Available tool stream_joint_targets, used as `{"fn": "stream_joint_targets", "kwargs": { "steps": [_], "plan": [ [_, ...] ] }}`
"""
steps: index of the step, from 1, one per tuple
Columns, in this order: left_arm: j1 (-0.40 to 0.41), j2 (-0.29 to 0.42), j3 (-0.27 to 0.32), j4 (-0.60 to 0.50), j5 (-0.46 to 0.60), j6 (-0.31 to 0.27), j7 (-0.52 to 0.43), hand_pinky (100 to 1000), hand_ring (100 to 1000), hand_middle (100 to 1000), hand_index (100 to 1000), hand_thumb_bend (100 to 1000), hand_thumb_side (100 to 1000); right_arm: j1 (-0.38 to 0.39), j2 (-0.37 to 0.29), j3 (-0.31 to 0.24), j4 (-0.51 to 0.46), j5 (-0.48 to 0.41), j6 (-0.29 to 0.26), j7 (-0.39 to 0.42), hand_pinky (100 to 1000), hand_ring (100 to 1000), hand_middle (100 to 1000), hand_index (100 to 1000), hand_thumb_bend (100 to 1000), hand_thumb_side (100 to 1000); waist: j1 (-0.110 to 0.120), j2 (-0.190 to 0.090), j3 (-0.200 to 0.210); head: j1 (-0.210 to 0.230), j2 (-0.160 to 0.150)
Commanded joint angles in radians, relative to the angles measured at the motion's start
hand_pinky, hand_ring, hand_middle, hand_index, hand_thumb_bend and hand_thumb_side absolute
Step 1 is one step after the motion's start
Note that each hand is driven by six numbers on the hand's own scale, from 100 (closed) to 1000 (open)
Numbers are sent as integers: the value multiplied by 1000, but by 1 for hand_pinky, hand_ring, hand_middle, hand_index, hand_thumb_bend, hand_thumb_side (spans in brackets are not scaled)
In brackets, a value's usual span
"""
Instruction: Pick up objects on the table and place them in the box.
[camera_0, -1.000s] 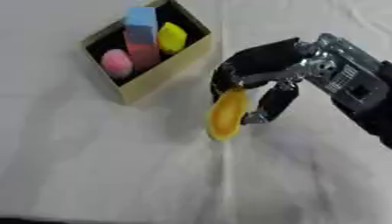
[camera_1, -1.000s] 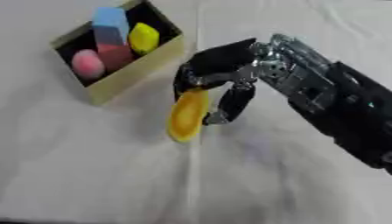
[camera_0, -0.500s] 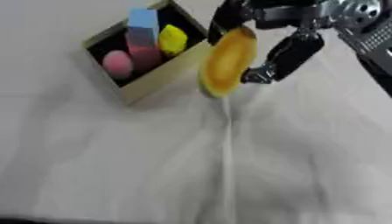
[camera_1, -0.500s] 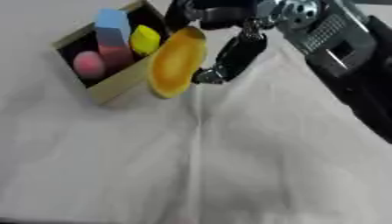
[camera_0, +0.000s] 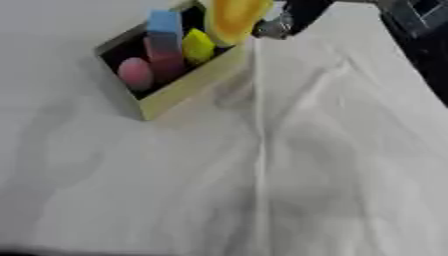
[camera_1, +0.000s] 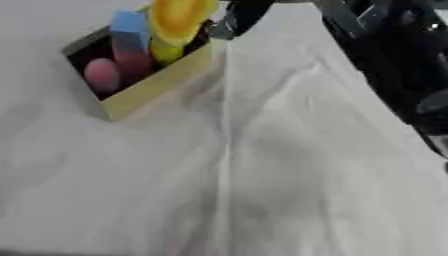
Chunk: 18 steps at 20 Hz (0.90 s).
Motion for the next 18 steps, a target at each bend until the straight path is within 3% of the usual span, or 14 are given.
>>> {"fn": "stream_joint_targets", "kwargs": {
  "steps": [1,11,18],
  "plan": [
    [-18,16,6,-16,4,-3,2,682,784,656,801,524,524,-51,39,-35,91,59,-24,-34,797,757,496,592,100,100,3,-23,3,-8,-11],
    [-35,10,-1,-16,9,-3,-10,681,785,655,801,521,527,-120,165,-112,361,325,-106,-221,796,771,509,608,100,100,-10,-7,24,-26,-31],
    [-37,6,-1,-16,9,-2,-11,680,786,653,801,519,530,-127,202,-137,452,471,-154,-315,793,774,517,614,100,100,-12,2,27,-32,-34]
  ]
}}
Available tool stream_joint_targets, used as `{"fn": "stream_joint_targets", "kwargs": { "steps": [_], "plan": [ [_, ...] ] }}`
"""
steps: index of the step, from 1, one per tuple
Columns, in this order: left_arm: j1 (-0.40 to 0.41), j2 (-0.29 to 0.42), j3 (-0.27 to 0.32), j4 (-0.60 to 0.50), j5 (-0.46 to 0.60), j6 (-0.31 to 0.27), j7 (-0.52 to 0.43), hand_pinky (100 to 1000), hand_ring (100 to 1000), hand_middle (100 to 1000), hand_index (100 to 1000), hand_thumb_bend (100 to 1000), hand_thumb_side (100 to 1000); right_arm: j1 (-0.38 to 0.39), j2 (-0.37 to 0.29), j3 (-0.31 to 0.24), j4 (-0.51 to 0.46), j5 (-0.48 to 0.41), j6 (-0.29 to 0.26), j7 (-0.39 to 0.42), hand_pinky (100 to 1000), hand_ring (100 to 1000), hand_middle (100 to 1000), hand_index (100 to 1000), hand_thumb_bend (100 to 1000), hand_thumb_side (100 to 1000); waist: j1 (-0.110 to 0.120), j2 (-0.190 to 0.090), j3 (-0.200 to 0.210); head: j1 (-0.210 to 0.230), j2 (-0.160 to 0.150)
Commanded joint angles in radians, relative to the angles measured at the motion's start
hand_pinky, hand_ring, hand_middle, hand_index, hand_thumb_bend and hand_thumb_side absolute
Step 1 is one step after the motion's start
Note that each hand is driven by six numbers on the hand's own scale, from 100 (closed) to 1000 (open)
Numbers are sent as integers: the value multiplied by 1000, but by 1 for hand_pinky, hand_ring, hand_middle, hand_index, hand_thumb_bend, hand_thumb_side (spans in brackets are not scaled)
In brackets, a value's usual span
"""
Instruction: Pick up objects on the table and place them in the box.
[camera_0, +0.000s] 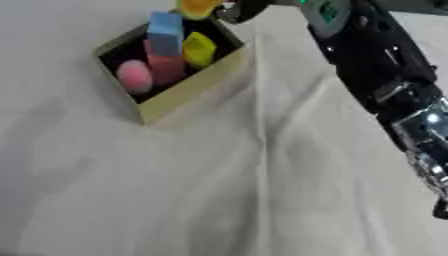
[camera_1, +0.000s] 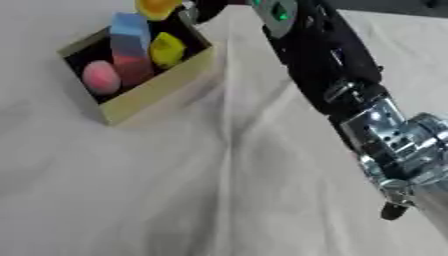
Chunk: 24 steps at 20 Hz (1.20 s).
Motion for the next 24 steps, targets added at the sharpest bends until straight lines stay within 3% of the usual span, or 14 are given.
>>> {"fn": "stream_joint_targets", "kwargs": {
  "steps": [1,10,15,24],
  "plan": [
    [-17,8,1,-16,1,0,-3,680,786,653,801,519,530,-29,-1,-13,16,55,-17,-33,792,774,518,616,100,100,6,-18,2,-5,-13],
    [-17,4,1,-16,2,0,-5,680,786,652,801,520,530,-26,23,-3,58,118,-61,-30,797,790,546,640,100,100,5,-17,4,-6,-14],
    [-15,4,1,-16,2,1,-5,680,786,652,801,519,531,-27,22,-2,62,148,-94,24,862,910,781,844,460,142,3,-18,3,-2,-11],
    [-14,3,-1,-16,3,3,-10,680,786,651,802,521,531,-36,17,-10,42,232,-100,51,901,946,816,899,558,134,3,-24,0,1,-6]
  ]
}}
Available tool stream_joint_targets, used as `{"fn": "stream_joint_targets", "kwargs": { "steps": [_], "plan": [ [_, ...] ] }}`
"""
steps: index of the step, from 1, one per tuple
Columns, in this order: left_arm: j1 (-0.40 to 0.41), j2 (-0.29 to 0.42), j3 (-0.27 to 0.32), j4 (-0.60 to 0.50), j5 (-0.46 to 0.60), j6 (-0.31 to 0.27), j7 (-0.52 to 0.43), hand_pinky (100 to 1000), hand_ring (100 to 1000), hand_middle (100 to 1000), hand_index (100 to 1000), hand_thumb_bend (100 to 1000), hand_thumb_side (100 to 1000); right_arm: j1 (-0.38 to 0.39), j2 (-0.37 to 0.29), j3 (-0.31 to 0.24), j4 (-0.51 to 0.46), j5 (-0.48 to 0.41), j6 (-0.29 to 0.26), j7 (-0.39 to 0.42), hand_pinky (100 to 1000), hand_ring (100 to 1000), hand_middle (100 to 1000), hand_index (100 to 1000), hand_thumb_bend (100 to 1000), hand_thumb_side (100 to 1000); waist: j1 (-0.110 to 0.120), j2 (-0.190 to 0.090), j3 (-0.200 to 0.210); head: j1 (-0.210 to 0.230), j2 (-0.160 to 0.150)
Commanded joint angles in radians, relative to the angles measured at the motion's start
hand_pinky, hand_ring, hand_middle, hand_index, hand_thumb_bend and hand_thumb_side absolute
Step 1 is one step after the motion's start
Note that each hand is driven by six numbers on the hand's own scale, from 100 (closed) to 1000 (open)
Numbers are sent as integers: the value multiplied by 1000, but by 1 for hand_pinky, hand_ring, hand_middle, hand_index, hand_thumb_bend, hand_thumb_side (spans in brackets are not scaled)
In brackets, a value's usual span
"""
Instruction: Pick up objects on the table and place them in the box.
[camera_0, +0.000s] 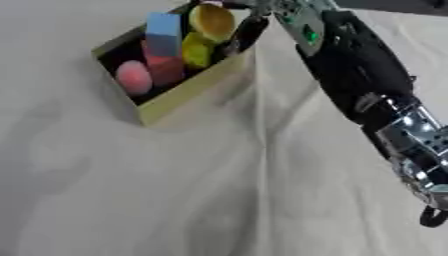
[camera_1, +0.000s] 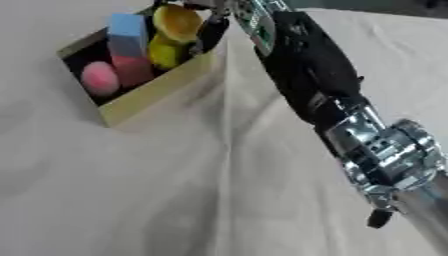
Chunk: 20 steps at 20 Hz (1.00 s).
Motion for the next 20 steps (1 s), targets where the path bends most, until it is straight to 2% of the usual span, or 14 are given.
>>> {"fn": "stream_joint_targets", "kwargs": {
  "steps": [1,5,11,20],
  "plan": [
    [-12,11,3,-16,3,-1,-5,680,786,651,802,521,531,-31,-17,-11,-25,16,-5,6,901,945,815,898,555,131,6,-29,-2,2,0],
    [-10,11,3,-16,4,0,-7,681,786,651,802,520,530,-40,-19,-17,-41,-2,-6,4,901,942,803,891,554,136,7,-35,-4,2,2],
    [-8,12,3,-16,5,1,-8,682,786,651,802,522,528,-45,-27,-18,-85,-85,7,36,901,939,792,886,545,146,8,-45,-8,3,5],
    [-2,16,3,-16,5,1,-7,684,785,651,803,524,524,-55,-57,-16,-162,-188,46,93,897,931,795,889,544,143,14,-68,-21,7,29]
  ]
}}
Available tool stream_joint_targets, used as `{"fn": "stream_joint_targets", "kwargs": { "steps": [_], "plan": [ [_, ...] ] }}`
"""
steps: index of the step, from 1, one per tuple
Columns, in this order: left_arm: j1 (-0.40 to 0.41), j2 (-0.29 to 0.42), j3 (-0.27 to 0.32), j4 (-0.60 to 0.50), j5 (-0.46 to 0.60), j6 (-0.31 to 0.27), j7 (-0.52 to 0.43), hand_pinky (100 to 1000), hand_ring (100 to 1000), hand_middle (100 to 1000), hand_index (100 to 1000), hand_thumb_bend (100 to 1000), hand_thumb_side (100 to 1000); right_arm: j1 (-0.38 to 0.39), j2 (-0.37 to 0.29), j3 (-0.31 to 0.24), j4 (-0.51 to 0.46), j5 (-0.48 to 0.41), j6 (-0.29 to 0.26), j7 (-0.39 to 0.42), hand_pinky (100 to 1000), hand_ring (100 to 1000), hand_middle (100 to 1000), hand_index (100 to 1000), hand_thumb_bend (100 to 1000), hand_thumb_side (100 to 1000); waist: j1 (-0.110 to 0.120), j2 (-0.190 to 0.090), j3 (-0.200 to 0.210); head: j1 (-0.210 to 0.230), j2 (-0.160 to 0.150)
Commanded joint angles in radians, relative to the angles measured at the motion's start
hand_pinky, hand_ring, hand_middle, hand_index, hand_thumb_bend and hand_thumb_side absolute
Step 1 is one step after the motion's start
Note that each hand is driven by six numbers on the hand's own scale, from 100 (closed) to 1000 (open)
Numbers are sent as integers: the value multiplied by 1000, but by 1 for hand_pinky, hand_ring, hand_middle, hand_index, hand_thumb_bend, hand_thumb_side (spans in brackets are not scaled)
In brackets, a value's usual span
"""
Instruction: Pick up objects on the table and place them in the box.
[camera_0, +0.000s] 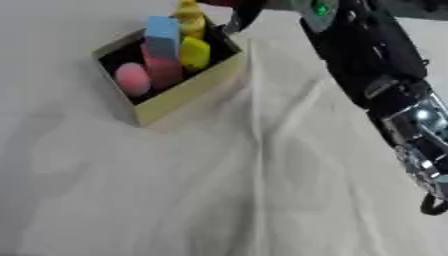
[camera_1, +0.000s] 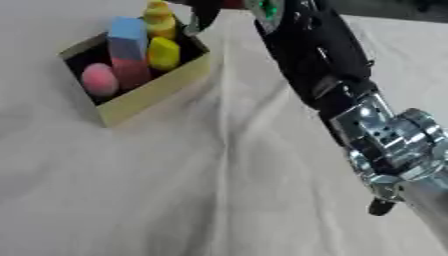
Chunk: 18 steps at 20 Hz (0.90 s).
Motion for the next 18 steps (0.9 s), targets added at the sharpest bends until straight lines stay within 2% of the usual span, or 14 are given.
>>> {"fn": "stream_joint_targets", "kwargs": {
  "steps": [1,2,7,9,10,11,12,13,14,17,18],
  "plan": [
    [-6,16,4,-16,1,0,-1,684,785,651,803,524,523,-29,-35,-6,-41,-28,11,15,896,932,797,891,544,145,12,-32,-3,4,12],
    [-5,17,4,-16,1,0,-2,684,785,651,803,527,524,-29,-38,0,-46,-30,10,22,894,932,800,894,560,149,13,-35,-5,4,16],
    [1,19,6,-16,0,-1,1,685,785,652,804,526,522,-18,-73,13,-121,-79,7,38,888,925,789,888,522,136,17,-41,-12,11,28],
    [2,20,9,-16,-1,-2,5,685,785,653,804,528,521,0,-107,4,-190,-131,35,13,880,916,777,881,466,139,18,-41,-17,15,32],
    [2,20,12,-16,-2,-3,8,686,785,653,804,528,519,14,-130,-3,-234,-164,56,-13,875,907,769,882,393,173,19,-41,-20,18,35],
    [2,21,14,-16,-3,-4,11,686,785,654,805,528,519,30,-154,-6,-280,-200,80,-39,884,905,768,882,381,186,19,-41,-22,20,37],
    [1,21,18,-16,-4,-5,15,687,785,654,805,529,517,48,-178,-16,-327,-248,111,-77,869,892,746,866,256,336,21,-40,-26,24,40],
    [0,22,21,-16,-6,-6,19,688,785,655,805,530,516,71,-206,-25,-378,-307,143,-122,868,886,733,848,169,427,23,-38,-29,28,43],
    [0,23,25,-16,-7,-7,23,688,785,655,805,531,515,97,-235,-35,-435,-374,173,-170,867,881,722,833,119,470,26,-36,-32,31,45],
    [3,28,36,-16,-15,-9,37,688,785,655,805,531,514,182,-321,-63,-602,-557,242,-287,870,893,720,816,100,533,35,-30,-40,34,43],
    [5,31,41,-16,-18,-10,43,689,785,655,805,531,513,212,-345,-76,-650,-602,256,-315,891,923,728,803,100,580,40,-28,-45,35,44]
  ]
}}
